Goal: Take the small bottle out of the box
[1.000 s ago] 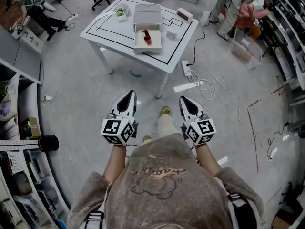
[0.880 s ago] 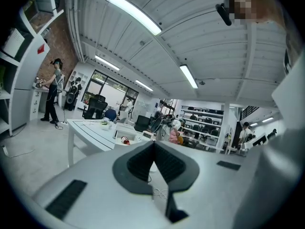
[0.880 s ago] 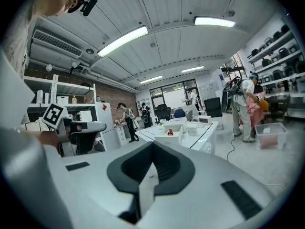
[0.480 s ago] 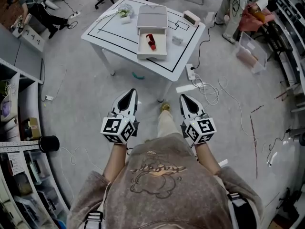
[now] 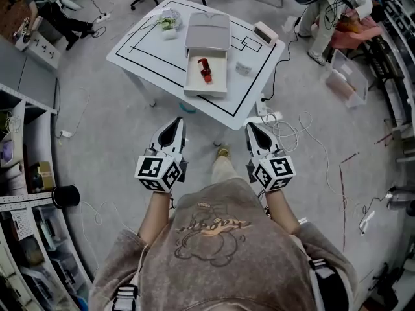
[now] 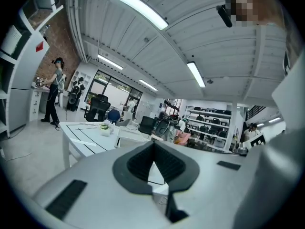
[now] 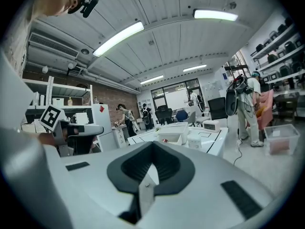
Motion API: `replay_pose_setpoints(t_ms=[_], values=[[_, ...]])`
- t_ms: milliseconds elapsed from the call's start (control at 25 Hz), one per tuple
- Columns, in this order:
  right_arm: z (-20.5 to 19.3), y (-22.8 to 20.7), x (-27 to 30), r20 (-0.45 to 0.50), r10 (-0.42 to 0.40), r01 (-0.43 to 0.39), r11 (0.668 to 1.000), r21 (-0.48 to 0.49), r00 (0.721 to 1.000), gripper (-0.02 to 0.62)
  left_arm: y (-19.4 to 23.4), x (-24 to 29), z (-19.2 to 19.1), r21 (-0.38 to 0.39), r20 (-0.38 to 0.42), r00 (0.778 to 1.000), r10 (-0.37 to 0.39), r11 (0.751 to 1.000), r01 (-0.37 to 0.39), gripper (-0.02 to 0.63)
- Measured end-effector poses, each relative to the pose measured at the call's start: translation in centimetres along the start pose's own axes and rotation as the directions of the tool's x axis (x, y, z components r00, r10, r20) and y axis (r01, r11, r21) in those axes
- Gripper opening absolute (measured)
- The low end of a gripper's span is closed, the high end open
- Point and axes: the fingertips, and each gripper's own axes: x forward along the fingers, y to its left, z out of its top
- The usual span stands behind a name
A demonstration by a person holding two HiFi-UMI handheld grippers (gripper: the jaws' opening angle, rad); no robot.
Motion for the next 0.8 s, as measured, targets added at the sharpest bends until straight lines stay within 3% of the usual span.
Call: replay_pose_setpoints(t_ms=[400, 800], values=[[4.1, -4.9, 6.9, 0.008, 0.066, -0.066, 0.998, -0.006, 0.998, -0.004, 2.0, 6.8, 3.5, 0.007, 0.025, 0.998, 0.064, 0.998, -0.064, 0.006], [6.9, -10.1, 12.7, -0.012, 0.143, -0.144, 0.989, -0.033, 0.990, -0.005, 3.2, 13.5, 5.1, -0.036, 0.058, 0.990, 0.129, 0.991, -0.127, 0.006]])
